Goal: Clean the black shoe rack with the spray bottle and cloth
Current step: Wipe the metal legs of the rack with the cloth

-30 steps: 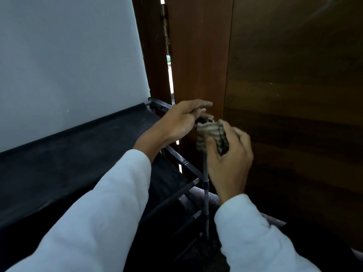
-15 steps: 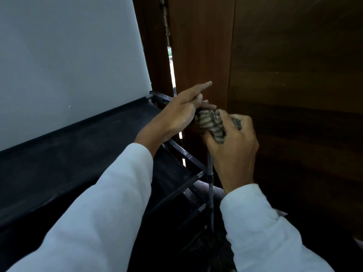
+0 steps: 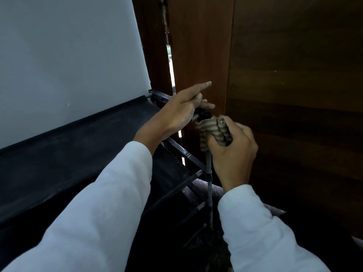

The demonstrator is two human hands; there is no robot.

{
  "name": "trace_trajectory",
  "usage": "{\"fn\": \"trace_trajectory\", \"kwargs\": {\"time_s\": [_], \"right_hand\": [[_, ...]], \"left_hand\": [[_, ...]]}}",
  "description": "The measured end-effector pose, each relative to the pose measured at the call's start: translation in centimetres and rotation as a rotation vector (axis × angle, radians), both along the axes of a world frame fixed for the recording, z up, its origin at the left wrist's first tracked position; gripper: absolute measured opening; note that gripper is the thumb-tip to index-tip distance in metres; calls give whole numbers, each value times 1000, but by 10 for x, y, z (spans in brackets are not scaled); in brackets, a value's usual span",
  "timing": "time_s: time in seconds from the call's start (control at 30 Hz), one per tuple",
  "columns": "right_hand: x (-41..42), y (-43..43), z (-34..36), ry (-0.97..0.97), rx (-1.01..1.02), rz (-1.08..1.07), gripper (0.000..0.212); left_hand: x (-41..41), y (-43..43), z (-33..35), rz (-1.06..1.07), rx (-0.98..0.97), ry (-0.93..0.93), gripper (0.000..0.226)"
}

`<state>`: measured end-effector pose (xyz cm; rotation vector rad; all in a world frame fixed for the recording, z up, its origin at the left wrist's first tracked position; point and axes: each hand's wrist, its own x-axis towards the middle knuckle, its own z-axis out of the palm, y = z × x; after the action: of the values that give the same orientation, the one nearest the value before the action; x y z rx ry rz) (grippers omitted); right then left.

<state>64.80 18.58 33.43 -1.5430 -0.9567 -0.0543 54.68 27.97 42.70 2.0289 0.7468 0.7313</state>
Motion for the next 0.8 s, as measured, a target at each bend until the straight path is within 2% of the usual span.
{"fn": "trace_trajectory", "kwargs": {"time_s": [0.07,0.17,0.23,0.33,0.4,0.5,0.57,0.67,0.73,0.8], "right_hand": [[-4,4,0,9,17,6,49],[-3,5,-11,-53,-65,19,52],[1,3,-27,-120,-204,55,53],[6,-1,-57,-172,-520,134,52],[8,-3,-70,-149,-579,149,51],[7,-4,-73,-34,-446,153,48],[4,-2,-65,31,-275,141,47],[1,5,-35,16,24,91,47],[5,11,-20,-17,93,86,43],[9,13,-16,-19,56,136,43]], "left_hand": [[0,2,-1,-11,2,-1,44],[-1,3,-1,-14,-5,-6,43],[-2,3,0,-12,-3,-2,43],[-2,2,0,-11,-3,-5,44],[-2,0,1,-9,-7,-4,44],[-1,-2,2,-14,-10,-1,44],[-1,-1,2,-23,-12,5,44],[-1,-1,2,-25,-12,15,43],[-1,-1,2,-24,-4,49,42],[-1,-2,2,-18,49,119,37]]}}
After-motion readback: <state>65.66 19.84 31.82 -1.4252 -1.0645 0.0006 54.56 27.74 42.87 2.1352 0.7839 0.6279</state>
